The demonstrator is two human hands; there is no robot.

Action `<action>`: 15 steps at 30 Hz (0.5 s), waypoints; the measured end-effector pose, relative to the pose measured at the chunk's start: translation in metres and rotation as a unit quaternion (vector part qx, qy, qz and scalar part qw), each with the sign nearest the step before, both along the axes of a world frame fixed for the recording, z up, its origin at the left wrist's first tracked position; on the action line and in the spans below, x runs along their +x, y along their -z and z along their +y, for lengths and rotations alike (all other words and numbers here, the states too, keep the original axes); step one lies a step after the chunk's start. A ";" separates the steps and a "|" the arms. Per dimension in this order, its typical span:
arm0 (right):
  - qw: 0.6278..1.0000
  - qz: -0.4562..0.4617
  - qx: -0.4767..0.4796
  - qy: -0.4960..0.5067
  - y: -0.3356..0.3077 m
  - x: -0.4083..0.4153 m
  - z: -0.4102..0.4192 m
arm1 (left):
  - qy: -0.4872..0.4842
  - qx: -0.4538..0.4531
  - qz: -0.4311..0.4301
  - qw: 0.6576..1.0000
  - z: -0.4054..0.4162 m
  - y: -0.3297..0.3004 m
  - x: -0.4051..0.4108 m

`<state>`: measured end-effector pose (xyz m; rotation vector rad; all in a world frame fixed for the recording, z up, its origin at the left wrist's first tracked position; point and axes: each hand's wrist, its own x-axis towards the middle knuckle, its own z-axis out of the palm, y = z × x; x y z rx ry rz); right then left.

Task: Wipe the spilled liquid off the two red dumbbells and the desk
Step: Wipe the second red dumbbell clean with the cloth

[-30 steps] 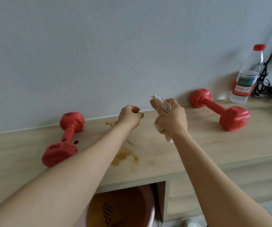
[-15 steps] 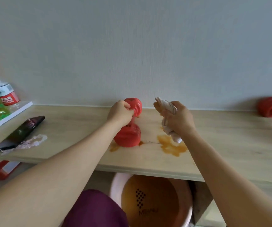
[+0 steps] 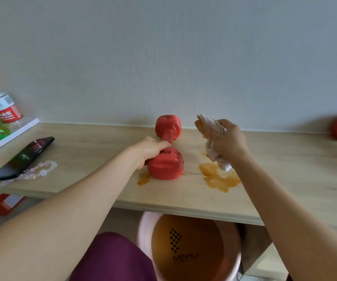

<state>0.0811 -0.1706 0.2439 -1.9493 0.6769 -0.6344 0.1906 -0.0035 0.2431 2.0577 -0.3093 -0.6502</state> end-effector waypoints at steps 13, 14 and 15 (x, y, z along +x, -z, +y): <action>0.999 -0.016 0.012 0.029 -0.008 -0.043 -0.042 | 0.114 -0.036 0.038 0.992 -0.050 0.001 -0.049; 1.000 -0.003 -0.002 0.031 -0.009 -0.047 -0.046 | 0.123 -0.035 0.038 0.991 -0.054 0.001 -0.053; 0.999 0.014 -0.026 0.028 -0.010 -0.051 -0.048 | 0.131 -0.030 0.033 0.990 -0.057 0.002 -0.055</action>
